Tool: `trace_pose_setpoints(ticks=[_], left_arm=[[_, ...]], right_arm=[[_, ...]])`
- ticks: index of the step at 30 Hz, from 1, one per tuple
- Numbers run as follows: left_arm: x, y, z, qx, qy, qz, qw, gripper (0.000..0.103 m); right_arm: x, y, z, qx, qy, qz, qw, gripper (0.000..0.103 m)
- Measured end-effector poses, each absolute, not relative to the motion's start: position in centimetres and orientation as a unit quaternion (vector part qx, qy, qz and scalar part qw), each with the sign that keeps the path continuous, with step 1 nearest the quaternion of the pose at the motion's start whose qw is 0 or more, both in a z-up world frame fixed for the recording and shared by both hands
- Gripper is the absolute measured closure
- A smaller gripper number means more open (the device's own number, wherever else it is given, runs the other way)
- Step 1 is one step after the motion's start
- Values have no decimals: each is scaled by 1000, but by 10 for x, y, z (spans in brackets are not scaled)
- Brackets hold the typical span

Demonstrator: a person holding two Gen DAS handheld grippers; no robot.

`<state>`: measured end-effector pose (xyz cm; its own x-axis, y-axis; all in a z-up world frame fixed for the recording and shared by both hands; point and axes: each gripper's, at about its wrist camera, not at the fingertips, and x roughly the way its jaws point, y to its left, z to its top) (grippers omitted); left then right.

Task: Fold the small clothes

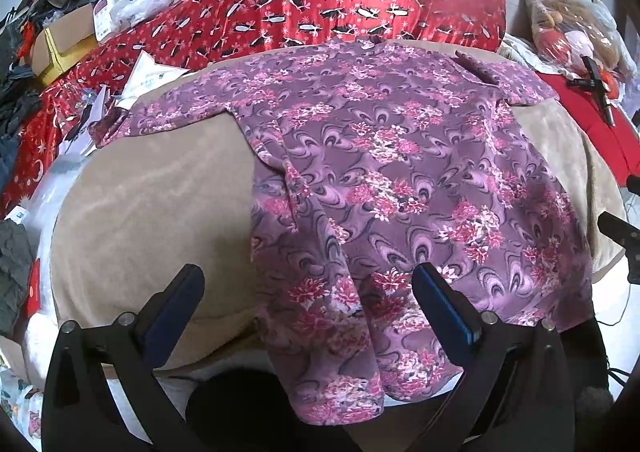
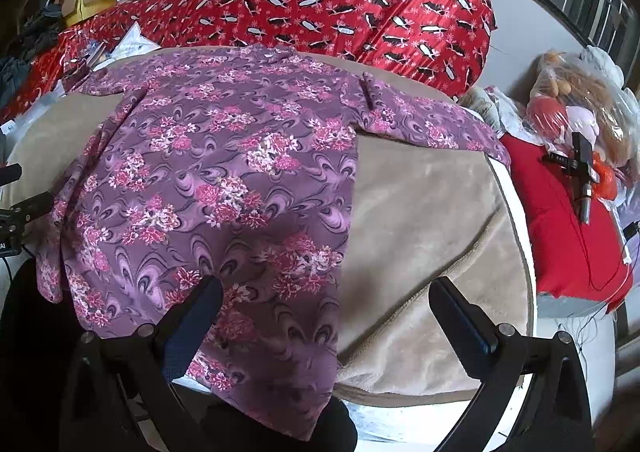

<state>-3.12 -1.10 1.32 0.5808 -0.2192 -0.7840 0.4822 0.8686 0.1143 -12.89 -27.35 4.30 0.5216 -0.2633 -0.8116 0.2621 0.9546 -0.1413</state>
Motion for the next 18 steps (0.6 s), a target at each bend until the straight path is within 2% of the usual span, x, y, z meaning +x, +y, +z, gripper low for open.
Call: trace_pose_setpoints(ticks=[18], left_arm=[[-39, -3, 21, 155, 403, -202, 879, 0]], right_arm=[[-139, -266, 55, -12, 453, -156, 878, 1]])
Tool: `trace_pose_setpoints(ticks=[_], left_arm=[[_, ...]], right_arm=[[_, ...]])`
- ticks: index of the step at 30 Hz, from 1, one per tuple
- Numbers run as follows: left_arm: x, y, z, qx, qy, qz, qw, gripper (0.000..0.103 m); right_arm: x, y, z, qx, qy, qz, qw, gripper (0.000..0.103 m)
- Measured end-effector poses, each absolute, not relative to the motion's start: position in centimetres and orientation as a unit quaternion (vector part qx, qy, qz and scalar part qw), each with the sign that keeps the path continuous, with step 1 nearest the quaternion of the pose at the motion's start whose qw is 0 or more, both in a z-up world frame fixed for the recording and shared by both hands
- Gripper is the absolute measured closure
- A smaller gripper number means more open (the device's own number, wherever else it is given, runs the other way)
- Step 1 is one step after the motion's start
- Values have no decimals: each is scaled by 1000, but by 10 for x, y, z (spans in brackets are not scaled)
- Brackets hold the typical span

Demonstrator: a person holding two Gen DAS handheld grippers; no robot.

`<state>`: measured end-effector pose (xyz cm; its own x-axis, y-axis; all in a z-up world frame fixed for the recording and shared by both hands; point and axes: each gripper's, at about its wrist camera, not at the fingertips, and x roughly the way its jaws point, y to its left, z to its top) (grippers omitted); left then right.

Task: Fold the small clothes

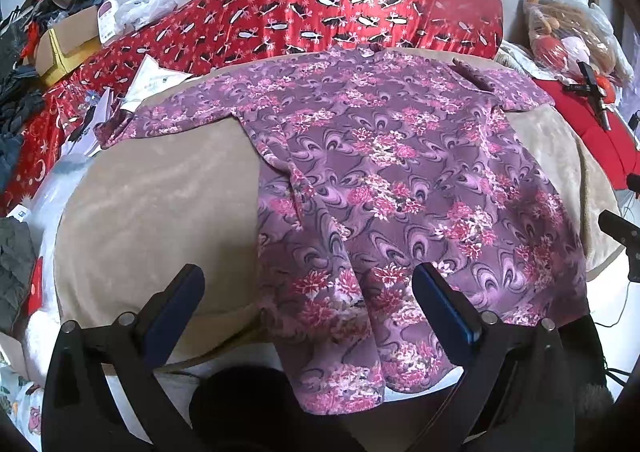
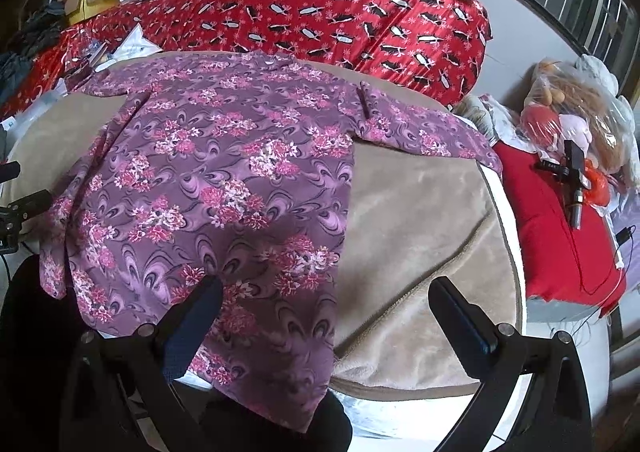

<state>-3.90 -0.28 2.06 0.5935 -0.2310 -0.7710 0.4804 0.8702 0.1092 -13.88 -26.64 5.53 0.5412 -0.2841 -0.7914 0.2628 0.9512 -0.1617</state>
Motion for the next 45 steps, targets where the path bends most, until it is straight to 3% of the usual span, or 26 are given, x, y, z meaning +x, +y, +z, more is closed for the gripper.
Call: trace_pose_setpoints(ticks=[14, 22, 26, 31, 33, 34, 35, 36, 37, 38, 39, 40, 45], left_arm=[[-40, 0, 19, 152, 408, -202, 878, 0], [-11, 22, 17, 108, 454, -182, 865, 0], [11, 49, 13, 74, 489, -162, 854, 0], [-3, 25, -7, 109, 530, -222, 811, 0], [-9, 7, -24, 142, 551, -232, 789, 0], [-11, 1, -31, 154, 555, -229, 784, 1], [-13, -2, -35, 162, 558, -228, 782, 8], [-12, -3, -40, 168, 563, -228, 776, 34], [-7, 0, -42, 159, 579, -228, 767, 53], [-2, 6, -41, 142, 589, -230, 761, 57], [5, 19, -34, 108, 600, -228, 759, 79], [12, 35, -26, 79, 604, -223, 761, 88], [25, 99, -17, 24, 621, -180, 762, 88]], right_arm=[[-142, -266, 57, -2, 447, -146, 883, 1], [-141, -275, 47, 1, 468, -143, 872, 1], [-143, -296, 21, 33, 516, -137, 845, 9], [-144, -306, -20, 99, 569, -96, 811, 14], [-143, -304, -35, 126, 585, -73, 798, 21], [-143, -302, -39, 132, 589, -63, 795, 30], [-143, -298, -41, 129, 591, -56, 794, 48], [-143, -294, -41, 108, 593, -63, 796, 59], [-144, -292, -37, 91, 589, -64, 800, 81], [-148, -293, -28, 93, 579, -55, 808, 95], [-152, -298, -18, 108, 566, -47, 816, 96], [-162, -307, 1, 139, 536, -37, 832, 97], [-202, -352, 42, 230, 456, -45, 859, 102]])
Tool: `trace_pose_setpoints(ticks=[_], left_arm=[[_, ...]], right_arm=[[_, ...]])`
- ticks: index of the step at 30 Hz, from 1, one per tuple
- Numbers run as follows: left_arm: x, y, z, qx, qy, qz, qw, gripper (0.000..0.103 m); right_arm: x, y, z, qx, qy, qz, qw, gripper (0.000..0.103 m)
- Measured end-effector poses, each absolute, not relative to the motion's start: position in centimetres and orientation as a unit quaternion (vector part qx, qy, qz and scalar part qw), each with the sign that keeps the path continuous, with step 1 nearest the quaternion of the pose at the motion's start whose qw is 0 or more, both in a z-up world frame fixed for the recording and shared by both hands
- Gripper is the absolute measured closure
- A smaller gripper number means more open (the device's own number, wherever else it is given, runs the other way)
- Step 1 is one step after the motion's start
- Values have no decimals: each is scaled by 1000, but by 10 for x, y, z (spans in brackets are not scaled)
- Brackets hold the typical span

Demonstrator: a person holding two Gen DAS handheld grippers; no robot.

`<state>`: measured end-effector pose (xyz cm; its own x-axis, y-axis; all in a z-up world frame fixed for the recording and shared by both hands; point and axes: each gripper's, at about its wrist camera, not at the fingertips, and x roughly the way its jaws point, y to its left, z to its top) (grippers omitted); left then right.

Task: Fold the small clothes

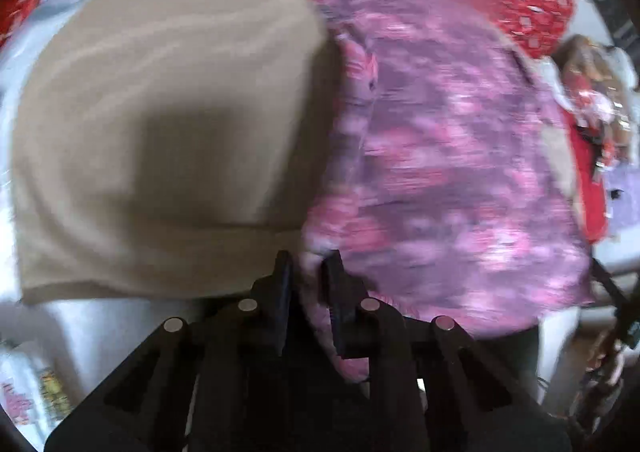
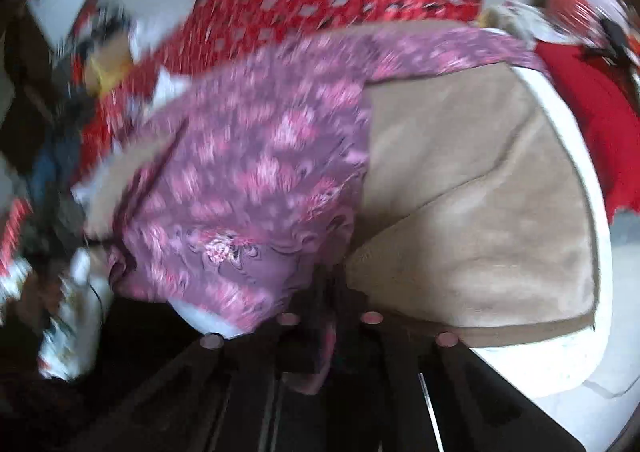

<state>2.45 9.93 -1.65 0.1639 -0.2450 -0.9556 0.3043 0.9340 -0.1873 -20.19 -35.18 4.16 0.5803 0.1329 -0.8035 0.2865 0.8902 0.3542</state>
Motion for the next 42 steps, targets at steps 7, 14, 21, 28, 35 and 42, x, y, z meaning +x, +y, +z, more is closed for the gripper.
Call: trace_pose_setpoints(ticks=[7, 14, 21, 28, 35, 42], left_arm=[[23, 141, -23, -14, 638, -155, 754, 88], [57, 100, 27, 0, 562, -195, 804, 60], [98, 19, -22, 59, 574, -168, 799, 59], [114, -9, -3, 73, 551, -201, 806, 56], [164, -70, 5, 48, 535, -241, 808, 48], [189, -101, 6, 39, 507, -253, 823, 48]], right_arm=[[-192, -346, -15, 219, 551, -67, 803, 100], [-143, -366, 34, 245, 463, -77, 848, 69], [-76, -355, -29, 201, 528, -69, 822, 86], [-79, -463, 13, 326, 416, -128, 839, 69], [-95, -648, -17, 526, 265, -298, 751, 58], [-39, -715, -59, 570, 211, -332, 721, 54]])
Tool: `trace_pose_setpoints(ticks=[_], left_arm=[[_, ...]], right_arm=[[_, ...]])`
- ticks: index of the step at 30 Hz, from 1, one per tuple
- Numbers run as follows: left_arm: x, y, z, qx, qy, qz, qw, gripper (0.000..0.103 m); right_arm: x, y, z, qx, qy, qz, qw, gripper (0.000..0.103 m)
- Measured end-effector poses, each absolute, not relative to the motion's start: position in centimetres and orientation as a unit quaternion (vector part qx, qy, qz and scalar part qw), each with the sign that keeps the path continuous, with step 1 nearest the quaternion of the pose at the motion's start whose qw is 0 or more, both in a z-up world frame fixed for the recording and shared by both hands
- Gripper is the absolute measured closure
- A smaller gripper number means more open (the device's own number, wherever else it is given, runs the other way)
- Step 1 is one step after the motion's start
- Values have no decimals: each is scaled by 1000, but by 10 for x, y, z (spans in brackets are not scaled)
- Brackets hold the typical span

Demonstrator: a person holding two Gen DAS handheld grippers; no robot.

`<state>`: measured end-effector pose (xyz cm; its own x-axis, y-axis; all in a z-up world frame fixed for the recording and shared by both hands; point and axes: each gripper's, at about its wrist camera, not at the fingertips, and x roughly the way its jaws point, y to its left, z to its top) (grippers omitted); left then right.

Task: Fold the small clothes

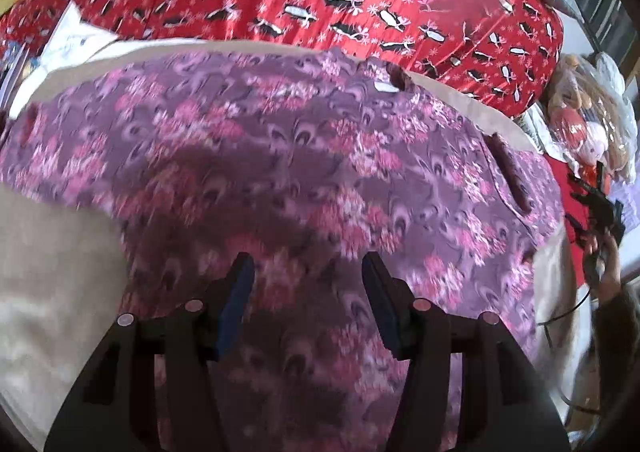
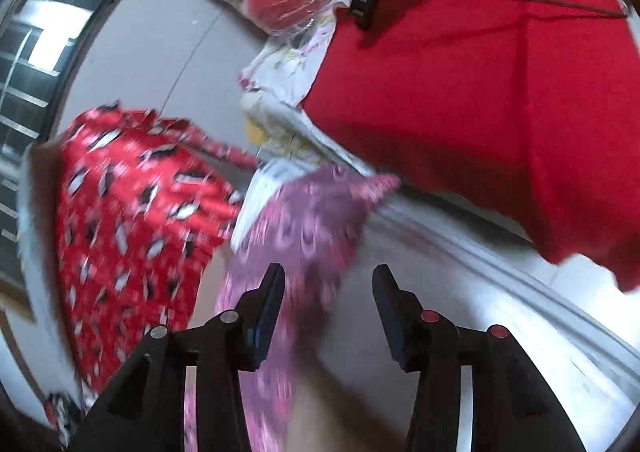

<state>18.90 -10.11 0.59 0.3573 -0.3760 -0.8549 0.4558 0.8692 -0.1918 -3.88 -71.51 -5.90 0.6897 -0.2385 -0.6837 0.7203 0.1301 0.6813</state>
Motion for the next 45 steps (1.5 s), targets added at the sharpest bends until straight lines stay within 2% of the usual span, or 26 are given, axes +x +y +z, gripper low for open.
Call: trace_pose_setpoints(ticks=[4, 6, 9, 12, 18, 26, 40, 43, 45], left_arm=[[200, -115, 0, 59, 494, -243, 833, 48], [208, -119, 0, 50, 491, -242, 835, 48], [220, -125, 4, 27, 486, -236, 841, 48], [231, -126, 5, 14, 480, -211, 851, 42], [243, -110, -13, -14, 484, -172, 858, 42], [260, -93, -24, -52, 521, -199, 828, 42], [273, -65, -18, -99, 546, -232, 799, 42], [275, -58, -14, -115, 543, -242, 796, 41], [276, -55, -13, -129, 543, -255, 789, 41]], right_arm=[[-12, -723, -63, 521, 226, -370, 736, 56], [-9, -724, -56, 502, 230, -380, 742, 102], [-27, -723, -24, 467, 184, -404, 764, 102], [-48, -731, 0, 450, 156, -432, 766, 102], [-44, -721, 11, 441, 186, -420, 771, 102], [18, -631, 48, 404, 211, -293, 840, 101], [159, -381, 35, 324, 346, -43, 879, 101], [175, -334, 18, 306, 387, 6, 870, 95], [181, -304, -1, 298, 430, 44, 851, 95]])
